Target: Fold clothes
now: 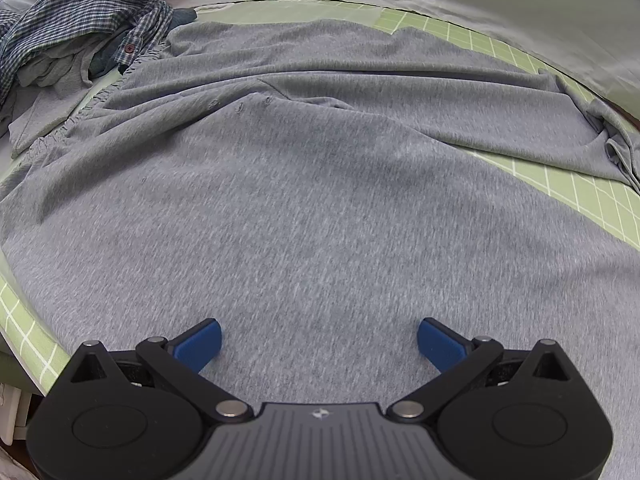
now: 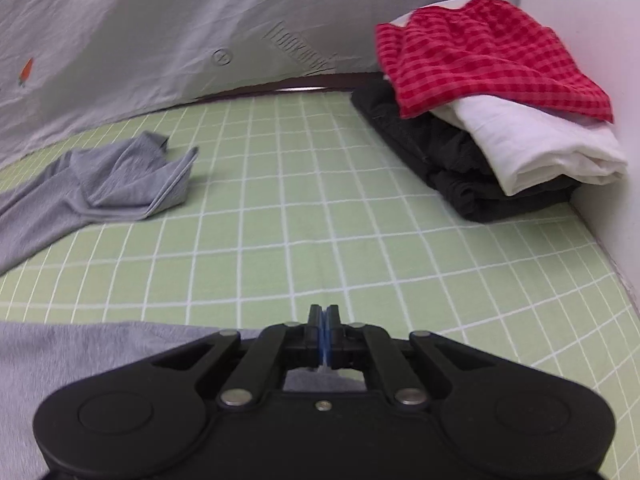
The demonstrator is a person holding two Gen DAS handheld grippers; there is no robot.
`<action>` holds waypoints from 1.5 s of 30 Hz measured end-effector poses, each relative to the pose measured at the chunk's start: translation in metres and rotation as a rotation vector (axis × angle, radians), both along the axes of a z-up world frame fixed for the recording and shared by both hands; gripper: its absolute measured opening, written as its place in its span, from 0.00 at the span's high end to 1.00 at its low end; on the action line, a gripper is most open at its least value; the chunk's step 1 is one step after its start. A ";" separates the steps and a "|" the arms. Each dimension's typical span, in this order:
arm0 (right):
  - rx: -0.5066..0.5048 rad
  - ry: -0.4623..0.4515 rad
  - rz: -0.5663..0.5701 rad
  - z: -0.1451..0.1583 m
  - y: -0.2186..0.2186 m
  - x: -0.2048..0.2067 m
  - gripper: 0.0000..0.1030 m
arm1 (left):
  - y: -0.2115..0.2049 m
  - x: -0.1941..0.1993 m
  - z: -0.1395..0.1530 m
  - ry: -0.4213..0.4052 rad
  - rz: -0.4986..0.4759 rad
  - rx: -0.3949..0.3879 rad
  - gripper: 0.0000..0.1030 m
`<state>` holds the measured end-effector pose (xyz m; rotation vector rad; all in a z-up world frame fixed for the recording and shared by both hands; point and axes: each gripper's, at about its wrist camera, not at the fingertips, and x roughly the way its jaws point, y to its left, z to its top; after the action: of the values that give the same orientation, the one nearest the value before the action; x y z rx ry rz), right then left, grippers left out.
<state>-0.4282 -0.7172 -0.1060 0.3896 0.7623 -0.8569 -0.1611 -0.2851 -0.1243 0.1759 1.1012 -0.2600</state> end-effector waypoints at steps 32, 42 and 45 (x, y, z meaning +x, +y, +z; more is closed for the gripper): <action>0.064 -0.059 0.125 0.010 -0.017 0.007 0.99 | 0.001 0.001 0.000 -0.003 0.005 -0.003 0.00; 0.000 -0.073 -0.019 0.016 -0.037 0.007 0.65 | 0.002 0.000 0.000 -0.006 0.012 -0.005 0.00; 0.072 -0.065 -0.034 0.005 -0.022 -0.011 0.53 | 0.001 0.001 0.000 -0.006 0.017 -0.004 0.00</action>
<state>-0.4390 -0.7391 -0.1012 0.4939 0.7294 -0.8466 -0.1605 -0.2845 -0.1240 0.1633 1.0953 -0.2461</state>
